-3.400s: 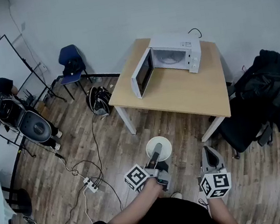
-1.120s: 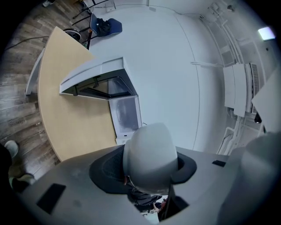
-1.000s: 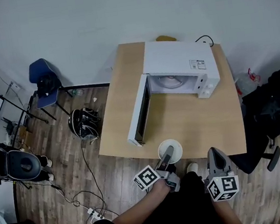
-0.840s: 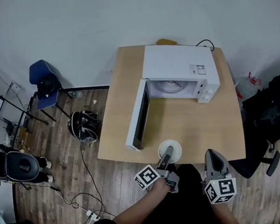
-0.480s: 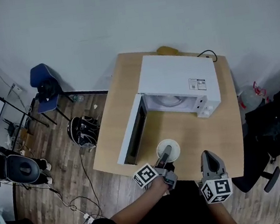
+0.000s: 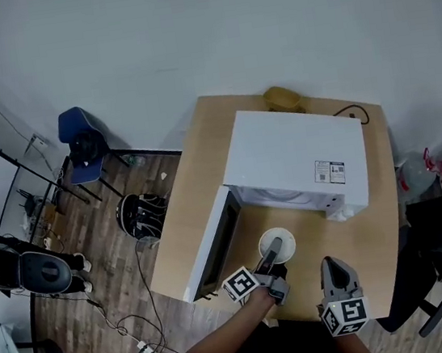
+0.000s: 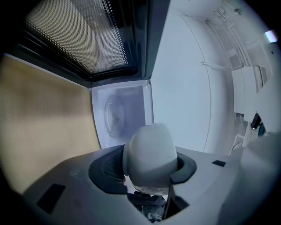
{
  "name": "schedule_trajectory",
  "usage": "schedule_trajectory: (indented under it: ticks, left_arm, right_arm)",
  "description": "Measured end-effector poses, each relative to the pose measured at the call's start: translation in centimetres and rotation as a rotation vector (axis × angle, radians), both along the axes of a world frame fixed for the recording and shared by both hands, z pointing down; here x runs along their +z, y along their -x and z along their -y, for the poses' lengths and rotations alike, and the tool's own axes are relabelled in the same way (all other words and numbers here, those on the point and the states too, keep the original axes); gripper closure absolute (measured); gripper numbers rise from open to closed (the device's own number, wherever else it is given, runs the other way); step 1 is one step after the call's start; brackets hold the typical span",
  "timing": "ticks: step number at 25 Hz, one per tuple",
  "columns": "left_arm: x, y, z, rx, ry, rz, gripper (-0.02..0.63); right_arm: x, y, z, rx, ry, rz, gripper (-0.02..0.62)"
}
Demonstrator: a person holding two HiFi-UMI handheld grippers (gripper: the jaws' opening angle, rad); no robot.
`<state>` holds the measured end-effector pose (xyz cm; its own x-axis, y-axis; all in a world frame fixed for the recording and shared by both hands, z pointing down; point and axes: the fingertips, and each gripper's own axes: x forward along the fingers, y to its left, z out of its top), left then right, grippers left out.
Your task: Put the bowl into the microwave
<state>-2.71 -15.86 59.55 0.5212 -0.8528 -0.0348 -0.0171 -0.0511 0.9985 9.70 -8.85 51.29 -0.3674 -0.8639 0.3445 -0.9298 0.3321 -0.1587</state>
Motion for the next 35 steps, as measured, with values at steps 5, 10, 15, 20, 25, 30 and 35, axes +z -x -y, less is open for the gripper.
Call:
schedule_trajectory:
  ticks: [5,10,15,20,25,30,35]
  left_arm:
    - [3.5,0.2,3.7,-0.040,0.050,0.065,0.397]
    - [5.6,0.5,7.3,-0.071,0.081,0.082,0.397]
    - [7.4,0.7,11.0,-0.097,0.106,0.107,0.397]
    - [8.6,0.3,14.5,-0.093,0.133,0.144,0.397]
    - [9.8,-0.1,16.8,-0.100,0.174,0.102,0.397]
    - [11.0,0.0,18.3,-0.125,0.234,0.078,0.397]
    - [11.6,-0.1,19.3,-0.133,0.284,0.139,0.397]
  right_arm:
    - [2.2,-0.7,2.3,-0.026,0.042,-0.011,0.536]
    - [3.6,-0.9,4.2,-0.045,0.074,-0.023,0.537]
    - [3.9,-0.9,5.3,-0.066,0.082,-0.026,0.536]
    - [4.6,-1.9,5.9,-0.050,0.099,-0.035,0.535]
    - [5.4,-2.7,5.7,-0.043,0.119,-0.035,0.536]
    - [5.7,-3.5,5.7,-0.031,0.126,-0.036,0.537]
    - [5.4,-4.7,5.8,-0.010,0.124,-0.038,0.535]
